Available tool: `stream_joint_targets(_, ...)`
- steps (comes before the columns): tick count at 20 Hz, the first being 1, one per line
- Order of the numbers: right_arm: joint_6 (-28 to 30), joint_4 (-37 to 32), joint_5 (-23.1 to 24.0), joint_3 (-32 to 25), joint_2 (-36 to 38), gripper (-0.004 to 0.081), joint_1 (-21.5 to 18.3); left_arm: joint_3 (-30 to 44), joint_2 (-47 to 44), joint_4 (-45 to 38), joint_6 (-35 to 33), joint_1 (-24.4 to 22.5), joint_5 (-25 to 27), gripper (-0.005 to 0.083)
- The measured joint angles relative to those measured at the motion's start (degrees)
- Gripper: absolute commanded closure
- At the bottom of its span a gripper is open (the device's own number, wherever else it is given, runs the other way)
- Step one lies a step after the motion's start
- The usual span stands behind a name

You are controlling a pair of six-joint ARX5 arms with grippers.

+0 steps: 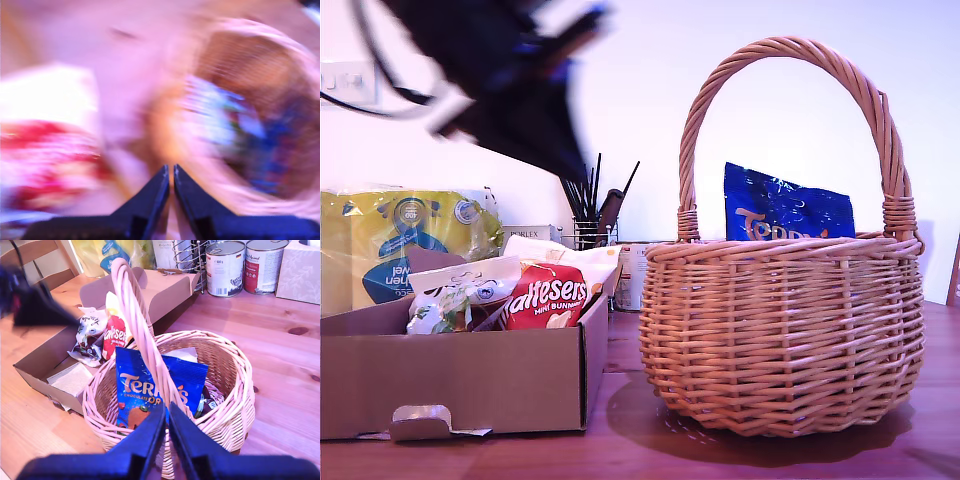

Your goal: Move the bags of Easter eggs from the cardboard box on the left into the woven basket on the right side.

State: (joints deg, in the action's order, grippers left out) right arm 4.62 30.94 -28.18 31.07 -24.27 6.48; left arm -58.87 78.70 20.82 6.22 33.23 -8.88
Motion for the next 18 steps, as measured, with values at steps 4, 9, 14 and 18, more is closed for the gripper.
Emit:
stream_joint_targets(4,0.0,0.0,0.0,0.0,0.0,0.0782,0.0,0.0,-1.0,-0.1,-12.2,-10.7,-6.0,0.0794)
stream_joint_targets(9,0.0,0.0,0.0,0.0,0.0,0.0782,0.0,0.0,-0.8,-1.2,-41.1,-17.2,-9.6,0.0432)
stream_joint_targets(14,0.0,0.0,0.0,0.0,0.0,0.0782,0.0,0.0,4.2,-5.6,-53.9,-19.8,-10.8,0.0241)
stream_joint_targets(18,0.0,0.0,0.0,0.0,0.0,0.0782,0.0,0.0,9.3,-5.6,-56.3,-20.0,-10.7,0.0241)
